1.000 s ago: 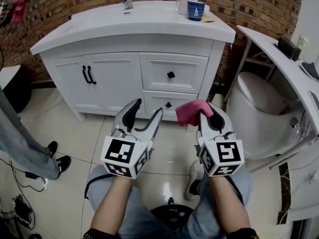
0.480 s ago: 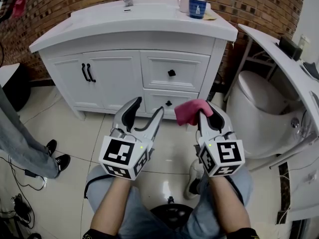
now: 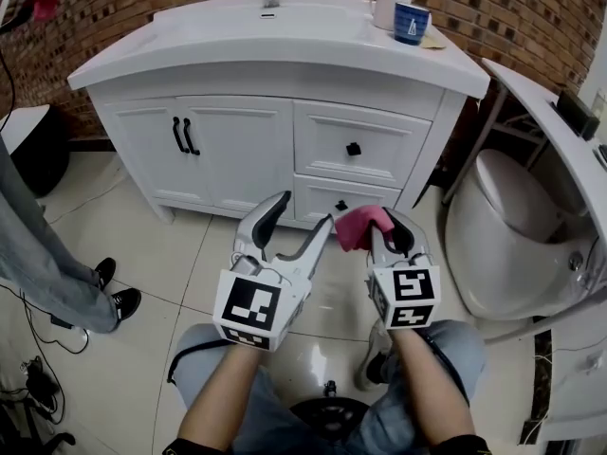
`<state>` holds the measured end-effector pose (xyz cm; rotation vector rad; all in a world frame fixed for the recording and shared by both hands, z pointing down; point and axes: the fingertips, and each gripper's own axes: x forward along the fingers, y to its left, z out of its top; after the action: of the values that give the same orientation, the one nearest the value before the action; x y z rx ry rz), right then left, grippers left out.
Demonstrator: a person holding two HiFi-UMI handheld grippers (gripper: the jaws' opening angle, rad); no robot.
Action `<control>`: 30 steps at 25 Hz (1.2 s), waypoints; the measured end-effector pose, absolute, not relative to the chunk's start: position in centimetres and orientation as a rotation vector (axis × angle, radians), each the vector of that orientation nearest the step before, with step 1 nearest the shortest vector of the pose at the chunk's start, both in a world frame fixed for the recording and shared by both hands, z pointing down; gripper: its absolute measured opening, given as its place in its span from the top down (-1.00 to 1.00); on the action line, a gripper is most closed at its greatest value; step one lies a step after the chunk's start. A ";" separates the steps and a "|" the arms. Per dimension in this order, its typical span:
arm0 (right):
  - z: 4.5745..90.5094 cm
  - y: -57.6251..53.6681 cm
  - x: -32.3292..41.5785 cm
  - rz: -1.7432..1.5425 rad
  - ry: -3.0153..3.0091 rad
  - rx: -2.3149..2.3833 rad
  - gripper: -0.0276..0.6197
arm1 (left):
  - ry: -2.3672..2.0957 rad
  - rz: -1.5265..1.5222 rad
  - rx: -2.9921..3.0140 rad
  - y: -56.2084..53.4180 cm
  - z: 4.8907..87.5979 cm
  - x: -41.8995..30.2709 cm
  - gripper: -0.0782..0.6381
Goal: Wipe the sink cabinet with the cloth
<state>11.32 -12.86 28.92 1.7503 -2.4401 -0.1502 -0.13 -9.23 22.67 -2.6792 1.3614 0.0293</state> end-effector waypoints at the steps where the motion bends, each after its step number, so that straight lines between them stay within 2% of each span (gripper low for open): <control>1: 29.9 -14.1 10.8 -0.101 -2.446 1.733 0.82 | 1.360 0.096 -2.705 -9.8 22.5 -0.5 0.05; 2: 30.9 -15.4 10.4 -0.037 -2.455 1.727 0.82 | 1.354 0.192 -2.739 -10.1 22.0 -0.9 -0.02; 3: 31.9 -16.8 10.2 0.030 -2.457 1.731 0.82 | 1.343 0.284 -2.753 -10.4 21.2 -1.2 0.08; 4: 33.0 -18.0 10.2 0.083 -2.447 1.735 0.82 | 1.339 0.331 -2.740 -10.6 20.5 -1.4 0.10; 14: 37.2 -24.9 5.4 0.170 -2.453 1.629 0.82 | 1.552 0.144 -2.664 -13.0 22.2 -5.1 0.11; 20: 37.6 -26.4 -0.3 -0.034 -2.486 1.481 0.82 | 1.703 0.195 -2.628 -12.8 22.3 -10.2 0.13; 26: 40.2 -29.1 -2.2 -0.020 -2.452 1.434 0.82 | 1.678 0.023 -2.594 -15.7 24.1 -10.0 0.13; 30: 41.1 -31.7 -3.2 0.002 -2.453 1.432 0.82 | 1.672 0.018 -2.601 -17.8 24.3 -10.0 0.13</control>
<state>-3.16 -31.72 41.11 1.4318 -2.4527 0.0025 -10.02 -17.80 24.35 -2.6015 1.6718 0.0182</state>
